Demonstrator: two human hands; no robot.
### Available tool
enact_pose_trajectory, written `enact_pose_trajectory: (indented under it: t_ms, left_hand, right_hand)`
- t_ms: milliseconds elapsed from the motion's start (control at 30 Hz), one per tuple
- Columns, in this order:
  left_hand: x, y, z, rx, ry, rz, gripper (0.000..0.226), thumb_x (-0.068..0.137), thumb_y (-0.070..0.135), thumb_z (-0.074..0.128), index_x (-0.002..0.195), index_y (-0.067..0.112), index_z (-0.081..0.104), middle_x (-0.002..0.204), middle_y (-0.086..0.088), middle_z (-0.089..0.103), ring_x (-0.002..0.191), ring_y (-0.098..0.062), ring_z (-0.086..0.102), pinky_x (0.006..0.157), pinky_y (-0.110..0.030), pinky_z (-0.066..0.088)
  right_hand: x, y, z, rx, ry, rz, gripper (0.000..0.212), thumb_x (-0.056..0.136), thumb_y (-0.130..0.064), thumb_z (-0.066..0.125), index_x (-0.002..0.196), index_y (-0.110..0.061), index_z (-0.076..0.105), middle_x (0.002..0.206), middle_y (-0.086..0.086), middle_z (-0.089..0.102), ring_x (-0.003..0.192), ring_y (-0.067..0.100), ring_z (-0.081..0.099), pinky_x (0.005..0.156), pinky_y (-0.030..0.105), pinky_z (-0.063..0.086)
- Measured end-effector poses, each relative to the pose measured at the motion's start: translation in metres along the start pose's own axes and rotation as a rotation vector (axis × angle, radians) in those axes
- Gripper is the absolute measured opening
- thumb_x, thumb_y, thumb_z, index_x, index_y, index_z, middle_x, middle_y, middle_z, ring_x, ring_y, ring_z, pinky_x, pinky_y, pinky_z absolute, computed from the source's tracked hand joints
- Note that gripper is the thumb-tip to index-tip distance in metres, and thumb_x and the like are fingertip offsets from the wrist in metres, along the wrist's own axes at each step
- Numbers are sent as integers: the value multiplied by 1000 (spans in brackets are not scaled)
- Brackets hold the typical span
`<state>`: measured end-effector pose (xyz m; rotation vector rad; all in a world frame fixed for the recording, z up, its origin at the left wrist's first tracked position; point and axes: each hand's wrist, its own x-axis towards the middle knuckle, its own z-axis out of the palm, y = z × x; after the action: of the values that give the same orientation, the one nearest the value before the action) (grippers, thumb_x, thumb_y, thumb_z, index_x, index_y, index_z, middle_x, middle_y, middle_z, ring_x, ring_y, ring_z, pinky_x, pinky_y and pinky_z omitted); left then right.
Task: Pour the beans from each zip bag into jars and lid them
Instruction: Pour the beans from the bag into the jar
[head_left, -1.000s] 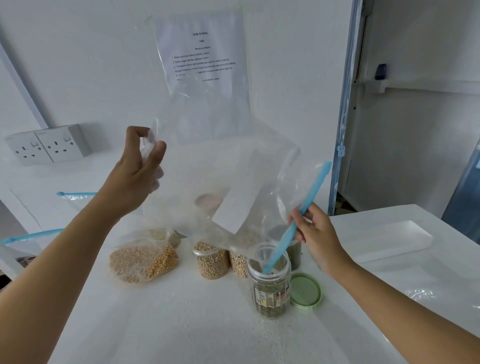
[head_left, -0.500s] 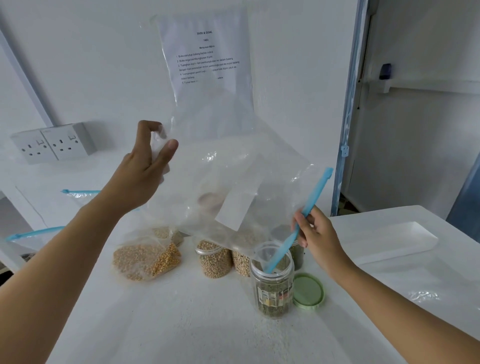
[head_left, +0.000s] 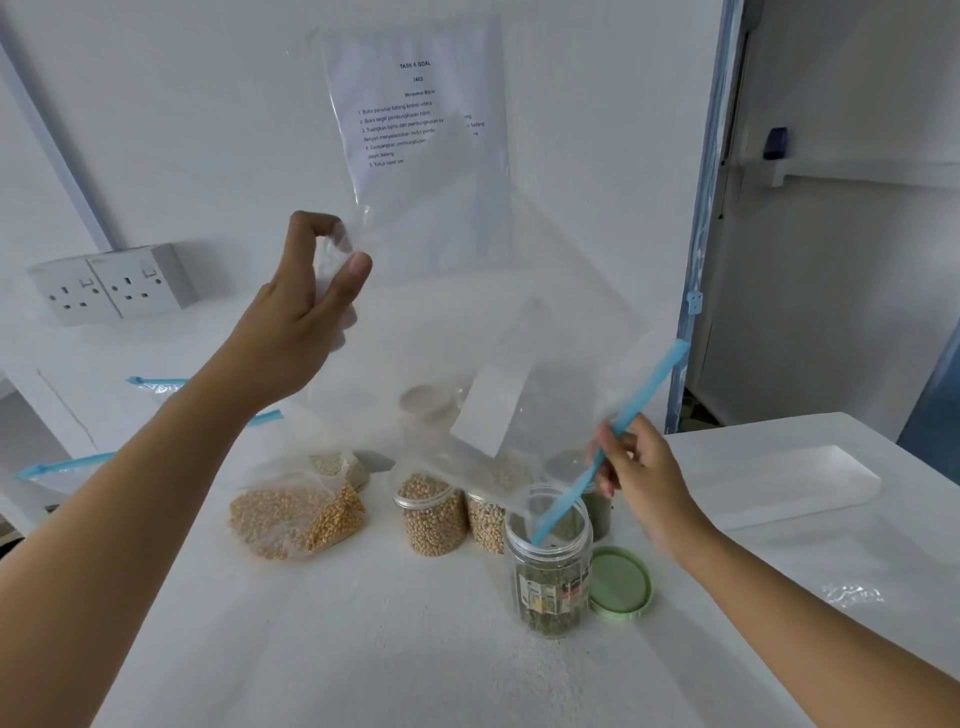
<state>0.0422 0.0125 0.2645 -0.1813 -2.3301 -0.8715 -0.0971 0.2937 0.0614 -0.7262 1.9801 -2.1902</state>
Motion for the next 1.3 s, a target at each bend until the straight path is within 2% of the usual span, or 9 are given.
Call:
enact_pose_trajectory:
  t_ms: [67, 167, 433, 533, 600, 767, 1033, 1200, 1300]
  left_hand:
    - [4, 0, -2, 23, -3, -6, 24, 95, 69, 43, 101, 48, 32, 56, 11, 40, 54, -18, 33, 59, -37, 36]
    - [5, -9, -8, 7, 15, -22, 33, 91, 73, 48, 103, 45, 34, 57, 10, 40, 53, -22, 34, 61, -38, 34]
    - [-2, -16, -2, 44, -2, -69, 29, 91, 73, 43, 102, 48, 33, 56, 11, 47, 53, -17, 39, 62, -39, 41]
    - [-1, -17, -5, -5, 17, -77, 29, 91, 74, 44, 102, 49, 34, 56, 12, 46, 54, -17, 37, 62, -38, 39]
    - [-2, -19, -7, -10, 17, -79, 29, 91, 74, 44, 102, 49, 34, 57, 11, 46, 54, -16, 38, 61, -36, 39]
    - [-15, -25, -8, 11, 52, -100, 24, 93, 71, 40, 100, 50, 34, 66, -2, 50, 53, -12, 44, 57, -35, 45]
    - [-68, -78, 9, -252, 269, -529, 37, 102, 55, 40, 119, 23, 35, 83, -14, 51, 60, -23, 47, 61, -34, 40]
    - [-94, -85, 0, -340, 204, -575, 42, 96, 57, 49, 120, 23, 43, 84, -13, 61, 72, -31, 65, 70, -43, 52]
    - [-104, -86, -8, -390, 143, -548, 53, 85, 69, 67, 106, 21, 57, 89, -12, 69, 83, -30, 73, 80, -44, 55]
  right_hand:
    - [-1, 0, 1, -24, -60, 2, 16, 105, -19, 51, 101, -5, 55, 73, 8, 62, 48, 18, 43, 47, 26, 40]
    - [1, -2, -3, -21, 30, -24, 16, 105, -21, 51, 99, -6, 56, 75, 10, 59, 49, 18, 42, 49, 27, 40]
    - [0, -1, -4, -68, -53, -12, 12, 105, -16, 51, 100, -6, 56, 71, -2, 63, 52, 17, 46, 53, 27, 44]
    - [1, -3, -4, -46, 2, -29, 12, 105, -15, 51, 99, -6, 56, 72, 0, 62, 52, 16, 45, 52, 26, 43]
    - [2, -4, -4, -50, -56, -27, 12, 104, -13, 52, 98, -4, 55, 73, 2, 62, 51, 16, 44, 51, 24, 42]
    - [3, -11, -4, 41, 47, -67, 23, 98, -33, 54, 98, -10, 57, 75, 5, 59, 57, 13, 42, 54, 24, 38]
    - [15, -38, 18, -57, 17, -173, 17, 107, -26, 48, 100, -13, 55, 74, -5, 58, 78, 13, 55, 81, 26, 51]
    - [23, -53, 27, -86, 43, -179, 20, 108, -29, 46, 99, -13, 55, 74, 1, 55, 69, 12, 52, 69, 18, 49]
    - [30, -56, 29, 26, 141, -101, 20, 108, -28, 46, 95, -15, 54, 70, 1, 49, 58, 11, 46, 54, 18, 45]
